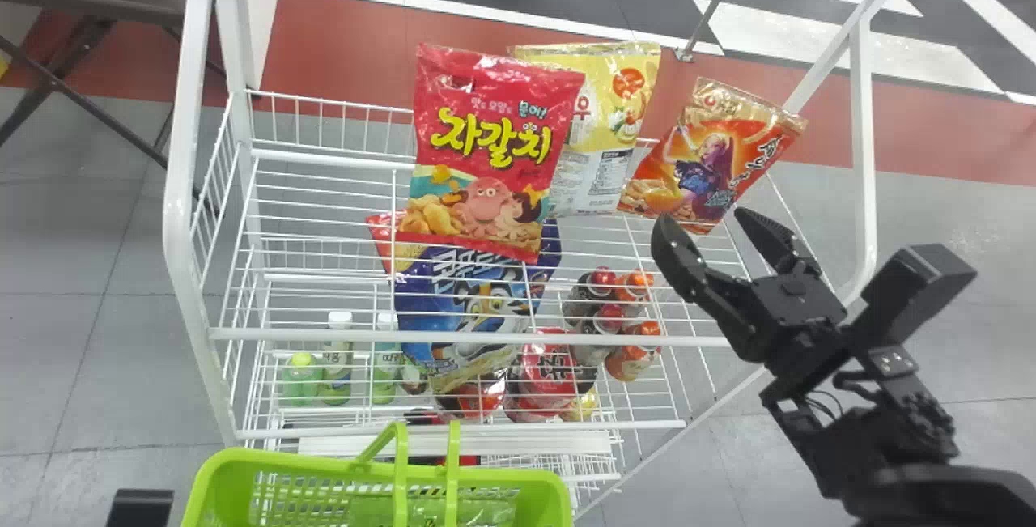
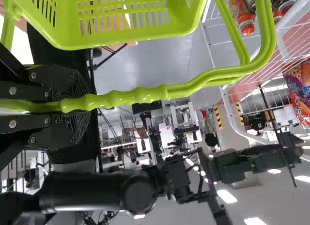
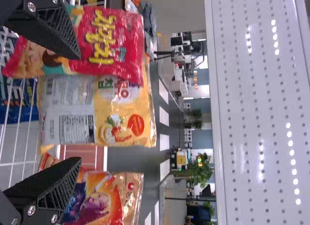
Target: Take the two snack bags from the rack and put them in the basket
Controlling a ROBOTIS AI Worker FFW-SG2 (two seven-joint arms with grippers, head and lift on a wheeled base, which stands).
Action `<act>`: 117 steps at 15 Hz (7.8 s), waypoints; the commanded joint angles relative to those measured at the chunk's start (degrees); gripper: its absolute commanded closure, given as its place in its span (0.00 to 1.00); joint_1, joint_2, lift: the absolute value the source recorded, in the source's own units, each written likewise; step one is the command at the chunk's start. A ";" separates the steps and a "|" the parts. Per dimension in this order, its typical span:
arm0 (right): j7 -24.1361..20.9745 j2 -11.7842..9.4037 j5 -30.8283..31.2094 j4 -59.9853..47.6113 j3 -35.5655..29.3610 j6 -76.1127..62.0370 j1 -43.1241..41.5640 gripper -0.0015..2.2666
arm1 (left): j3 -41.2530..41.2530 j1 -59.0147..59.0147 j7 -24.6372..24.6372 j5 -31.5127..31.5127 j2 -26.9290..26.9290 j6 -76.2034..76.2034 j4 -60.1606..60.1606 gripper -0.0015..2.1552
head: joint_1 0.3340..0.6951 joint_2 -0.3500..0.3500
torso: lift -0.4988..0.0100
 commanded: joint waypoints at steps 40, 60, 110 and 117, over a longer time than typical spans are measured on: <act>-2.97 -5.54 3.59 42.53 -0.24 -9.10 -30.66 0.94 | 0.18 -6.41 0.36 0.15 -0.15 0.07 9.31 0.69 | 1.00 0.00 | 0.96; -7.19 -2.99 -3.79 0.08 -13.25 20.08 -4.91 0.94 | -2.02 -2.19 -0.08 -0.03 -0.15 0.07 4.65 0.69 | 1.00 0.00 | 0.96; 5.55 1.14 -23.74 -13.72 -12.55 73.99 5.99 0.02 | -6.50 -3.60 3.17 -2.31 -0.15 0.07 2.90 0.69 | 1.00 0.00 | 0.96; 9.07 4.48 -12.14 -10.99 -8.15 24.47 10.47 0.02 | -5.71 -2.89 3.17 -2.22 -0.15 0.07 2.98 0.69 | 1.00 0.00 | 0.96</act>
